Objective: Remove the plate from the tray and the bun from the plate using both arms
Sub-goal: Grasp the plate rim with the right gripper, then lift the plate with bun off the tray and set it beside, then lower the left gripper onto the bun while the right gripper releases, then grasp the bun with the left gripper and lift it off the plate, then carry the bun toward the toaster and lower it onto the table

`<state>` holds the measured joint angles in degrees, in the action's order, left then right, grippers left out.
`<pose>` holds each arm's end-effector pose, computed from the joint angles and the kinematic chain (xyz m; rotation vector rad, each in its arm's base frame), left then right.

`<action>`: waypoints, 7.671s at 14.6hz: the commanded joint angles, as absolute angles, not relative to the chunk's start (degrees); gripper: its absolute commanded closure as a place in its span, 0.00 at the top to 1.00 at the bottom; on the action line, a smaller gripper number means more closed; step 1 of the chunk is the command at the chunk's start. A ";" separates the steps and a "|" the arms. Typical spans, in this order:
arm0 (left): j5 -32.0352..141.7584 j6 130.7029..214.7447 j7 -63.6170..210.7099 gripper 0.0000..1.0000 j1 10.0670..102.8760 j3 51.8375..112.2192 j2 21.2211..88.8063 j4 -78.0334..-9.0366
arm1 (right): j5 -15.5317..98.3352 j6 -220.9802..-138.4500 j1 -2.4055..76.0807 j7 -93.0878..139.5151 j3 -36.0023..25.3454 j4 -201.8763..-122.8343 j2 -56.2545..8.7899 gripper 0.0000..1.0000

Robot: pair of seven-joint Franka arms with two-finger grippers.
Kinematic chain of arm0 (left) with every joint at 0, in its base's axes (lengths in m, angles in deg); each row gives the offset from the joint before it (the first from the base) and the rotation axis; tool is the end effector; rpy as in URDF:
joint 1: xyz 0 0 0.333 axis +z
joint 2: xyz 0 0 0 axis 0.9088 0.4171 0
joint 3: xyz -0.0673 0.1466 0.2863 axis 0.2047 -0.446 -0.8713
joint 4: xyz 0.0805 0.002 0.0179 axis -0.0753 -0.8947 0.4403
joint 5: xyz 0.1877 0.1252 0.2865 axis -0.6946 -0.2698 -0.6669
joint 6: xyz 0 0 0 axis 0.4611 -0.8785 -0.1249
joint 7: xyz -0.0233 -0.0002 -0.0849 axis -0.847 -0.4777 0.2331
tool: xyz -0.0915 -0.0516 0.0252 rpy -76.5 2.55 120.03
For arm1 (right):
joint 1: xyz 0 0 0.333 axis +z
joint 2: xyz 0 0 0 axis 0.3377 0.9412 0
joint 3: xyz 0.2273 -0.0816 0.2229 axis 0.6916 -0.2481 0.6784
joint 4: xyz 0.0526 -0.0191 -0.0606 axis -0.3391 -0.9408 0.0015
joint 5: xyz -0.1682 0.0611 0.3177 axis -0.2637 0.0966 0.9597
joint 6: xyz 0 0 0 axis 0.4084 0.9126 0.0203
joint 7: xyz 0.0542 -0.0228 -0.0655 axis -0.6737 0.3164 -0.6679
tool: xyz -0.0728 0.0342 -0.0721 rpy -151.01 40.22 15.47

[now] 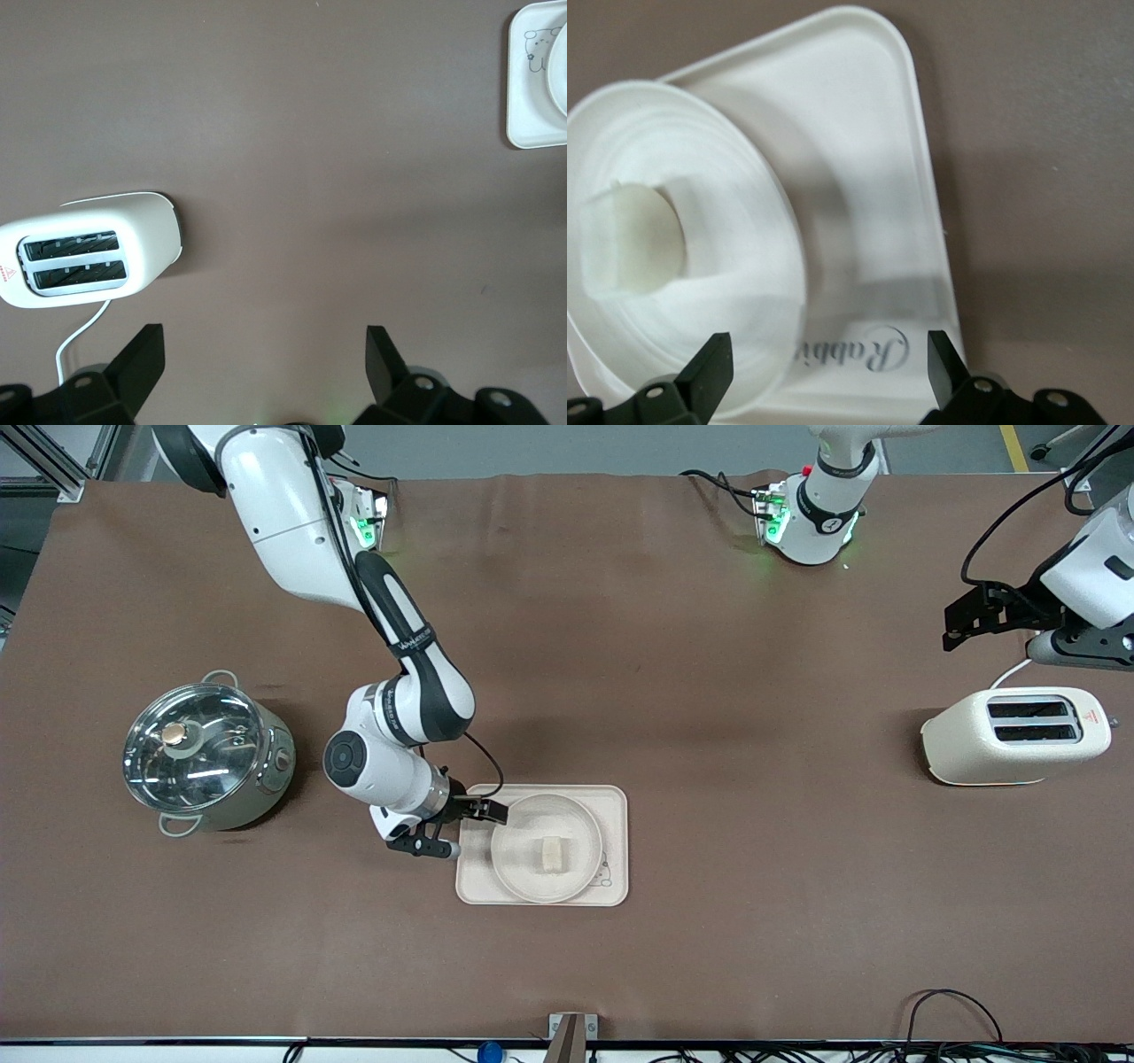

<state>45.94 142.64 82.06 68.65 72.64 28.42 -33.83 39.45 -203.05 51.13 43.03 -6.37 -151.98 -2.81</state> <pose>0.5121 -0.0507 0.6413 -3.1316 0.2081 0.0560 0.6319 0.3129 0.2331 -2.7581 0.3152 0.0176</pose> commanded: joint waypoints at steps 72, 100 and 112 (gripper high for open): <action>37.43 193.81 18.38 0.41 27.82 77.15 73.96 -33.56 | 11.44 -157.76 30.65 31.58 -6.21 -168.49 -49.56 1.00; 32.69 182.48 35.79 1.00 61.92 76.89 69.13 -32.68 | -0.37 -148.56 19.47 31.33 -1.72 -153.07 -53.00 1.00; 32.51 156.49 61.50 1.00 64.11 77.41 40.40 -27.76 | -0.01 -149.70 19.39 31.49 -1.81 -152.37 -51.77 1.00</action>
